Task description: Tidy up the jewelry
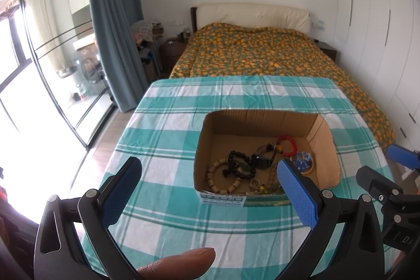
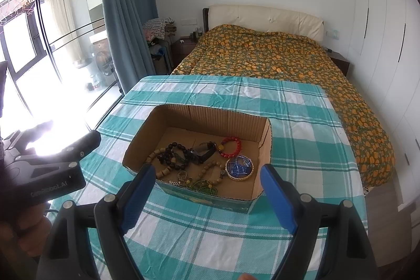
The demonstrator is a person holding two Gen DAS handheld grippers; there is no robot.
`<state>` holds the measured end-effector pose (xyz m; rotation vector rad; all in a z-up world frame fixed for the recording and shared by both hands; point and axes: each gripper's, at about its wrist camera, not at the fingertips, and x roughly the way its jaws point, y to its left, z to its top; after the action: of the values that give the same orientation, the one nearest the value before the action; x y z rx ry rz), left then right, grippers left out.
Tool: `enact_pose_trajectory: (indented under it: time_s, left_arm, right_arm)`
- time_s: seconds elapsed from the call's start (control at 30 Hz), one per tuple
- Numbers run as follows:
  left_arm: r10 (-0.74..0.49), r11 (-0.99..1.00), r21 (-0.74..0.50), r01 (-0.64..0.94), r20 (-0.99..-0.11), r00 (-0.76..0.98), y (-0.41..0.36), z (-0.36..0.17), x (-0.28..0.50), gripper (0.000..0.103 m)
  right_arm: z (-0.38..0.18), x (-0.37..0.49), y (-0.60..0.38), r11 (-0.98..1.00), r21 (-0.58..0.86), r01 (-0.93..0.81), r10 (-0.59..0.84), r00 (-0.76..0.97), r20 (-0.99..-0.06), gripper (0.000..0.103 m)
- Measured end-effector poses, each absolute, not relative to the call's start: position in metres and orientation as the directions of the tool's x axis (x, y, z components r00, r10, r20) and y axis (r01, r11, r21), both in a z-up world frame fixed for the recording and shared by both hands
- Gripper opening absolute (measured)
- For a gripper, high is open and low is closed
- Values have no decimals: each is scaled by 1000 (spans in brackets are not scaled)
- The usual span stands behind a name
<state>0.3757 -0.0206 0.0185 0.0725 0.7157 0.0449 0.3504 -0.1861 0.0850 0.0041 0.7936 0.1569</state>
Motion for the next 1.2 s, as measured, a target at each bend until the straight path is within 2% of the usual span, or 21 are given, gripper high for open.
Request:
enact_pose_trajectory:
  time_s: [1.2]
  left_arm:
    - [63, 997, 77, -17, -661, 748, -22, 21, 379, 103]
  right_arm:
    - [84, 348, -187, 988, 63, -142, 144, 685, -714, 84]
